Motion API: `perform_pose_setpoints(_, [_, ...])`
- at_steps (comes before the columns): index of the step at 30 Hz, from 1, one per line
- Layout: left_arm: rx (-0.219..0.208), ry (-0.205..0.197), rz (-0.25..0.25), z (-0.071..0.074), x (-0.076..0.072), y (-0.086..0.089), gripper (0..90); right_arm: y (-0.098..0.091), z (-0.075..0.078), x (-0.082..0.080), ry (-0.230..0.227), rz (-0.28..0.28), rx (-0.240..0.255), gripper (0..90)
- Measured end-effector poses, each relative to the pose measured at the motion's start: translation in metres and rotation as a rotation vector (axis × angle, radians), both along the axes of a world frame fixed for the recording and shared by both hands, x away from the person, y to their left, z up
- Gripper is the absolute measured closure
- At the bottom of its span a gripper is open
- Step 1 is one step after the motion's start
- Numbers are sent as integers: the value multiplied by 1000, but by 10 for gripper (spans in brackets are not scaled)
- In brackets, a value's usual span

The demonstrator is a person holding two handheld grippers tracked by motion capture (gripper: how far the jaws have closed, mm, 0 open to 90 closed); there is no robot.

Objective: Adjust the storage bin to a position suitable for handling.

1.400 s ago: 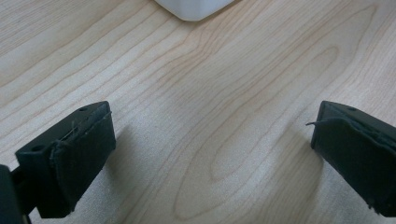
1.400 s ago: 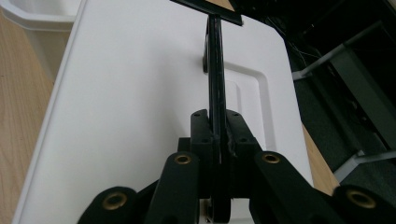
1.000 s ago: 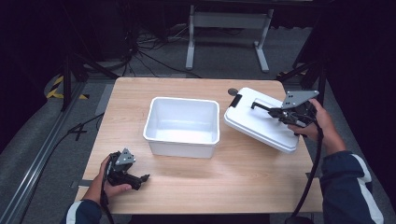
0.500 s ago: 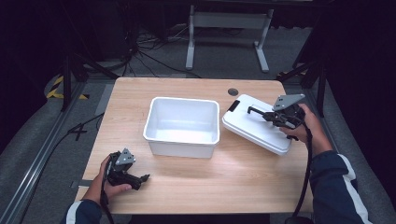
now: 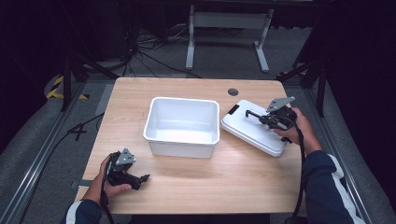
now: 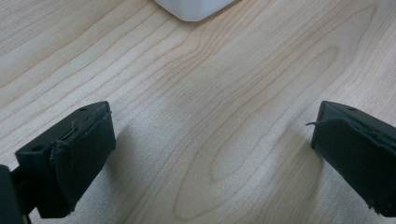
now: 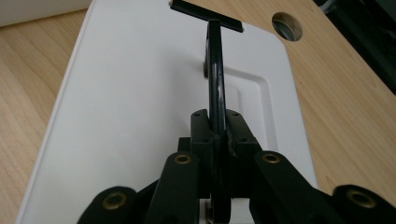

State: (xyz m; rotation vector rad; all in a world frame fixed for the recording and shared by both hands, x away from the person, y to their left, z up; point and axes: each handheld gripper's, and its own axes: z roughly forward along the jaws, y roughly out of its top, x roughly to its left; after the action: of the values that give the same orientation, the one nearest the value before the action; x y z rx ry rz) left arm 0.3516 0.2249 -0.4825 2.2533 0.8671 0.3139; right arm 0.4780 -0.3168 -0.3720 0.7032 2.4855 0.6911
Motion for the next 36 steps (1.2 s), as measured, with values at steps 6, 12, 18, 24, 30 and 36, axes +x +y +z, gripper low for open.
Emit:
perform_pose_setpoints(6, [0,0,-1,0,0,0,3,-2,-9,6,2,-38,3,844])
perform_pose_setpoints(12, [0,0,0,0,0,0,3,-2,-12,8,14,-43,5,843])
perform_pose_setpoints(18, [-2,-1,0,0,0,0,3,-5,-16,10,30,-61,5,834])
perform_pose_setpoints(24, [0,0,-1,0,0,0,3,-13,-15,8,19,-90,67,793])
perform_pose_setpoints(30, [0,-2,-2,0,0,0,3,-17,-8,2,11,-94,111,769])
perform_pose_setpoints(36, [-9,-11,4,-1,1,-1,2,-21,-4,-3,8,-105,136,717])
